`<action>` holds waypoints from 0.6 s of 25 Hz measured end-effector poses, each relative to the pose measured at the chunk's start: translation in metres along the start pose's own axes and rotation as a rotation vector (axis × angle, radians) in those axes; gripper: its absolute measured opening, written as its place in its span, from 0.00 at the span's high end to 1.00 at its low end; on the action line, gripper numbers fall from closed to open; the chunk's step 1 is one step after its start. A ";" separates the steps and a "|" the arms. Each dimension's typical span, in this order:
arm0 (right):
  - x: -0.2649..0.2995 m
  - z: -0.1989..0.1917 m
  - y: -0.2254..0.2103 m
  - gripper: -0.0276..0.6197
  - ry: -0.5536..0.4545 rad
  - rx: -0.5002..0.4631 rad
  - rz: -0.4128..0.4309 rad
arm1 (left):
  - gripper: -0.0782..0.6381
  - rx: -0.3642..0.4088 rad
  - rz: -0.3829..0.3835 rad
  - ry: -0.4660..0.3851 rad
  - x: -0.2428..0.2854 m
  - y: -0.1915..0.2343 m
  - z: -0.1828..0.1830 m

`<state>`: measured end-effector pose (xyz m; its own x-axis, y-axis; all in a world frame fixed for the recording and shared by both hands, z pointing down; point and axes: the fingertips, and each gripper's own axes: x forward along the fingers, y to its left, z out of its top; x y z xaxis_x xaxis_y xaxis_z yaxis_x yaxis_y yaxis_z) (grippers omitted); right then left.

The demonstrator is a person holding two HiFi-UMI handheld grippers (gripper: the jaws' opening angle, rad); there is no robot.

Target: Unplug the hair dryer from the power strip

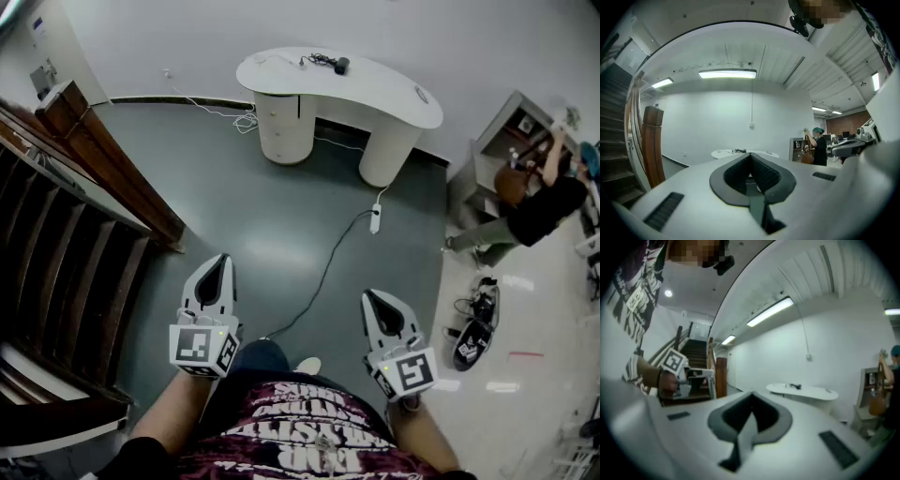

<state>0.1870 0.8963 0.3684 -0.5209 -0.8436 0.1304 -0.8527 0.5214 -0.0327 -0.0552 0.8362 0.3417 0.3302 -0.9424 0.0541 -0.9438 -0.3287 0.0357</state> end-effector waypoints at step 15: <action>0.028 -0.011 0.001 0.91 0.005 0.070 0.061 | 0.86 0.085 0.099 0.045 -0.036 0.037 -0.002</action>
<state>0.1722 0.8749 0.3827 -0.5720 -0.8098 0.1305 -0.8201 0.5616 -0.1101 -0.1018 0.8581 0.3426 0.2341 -0.9673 0.0981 -0.9690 -0.2403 -0.0570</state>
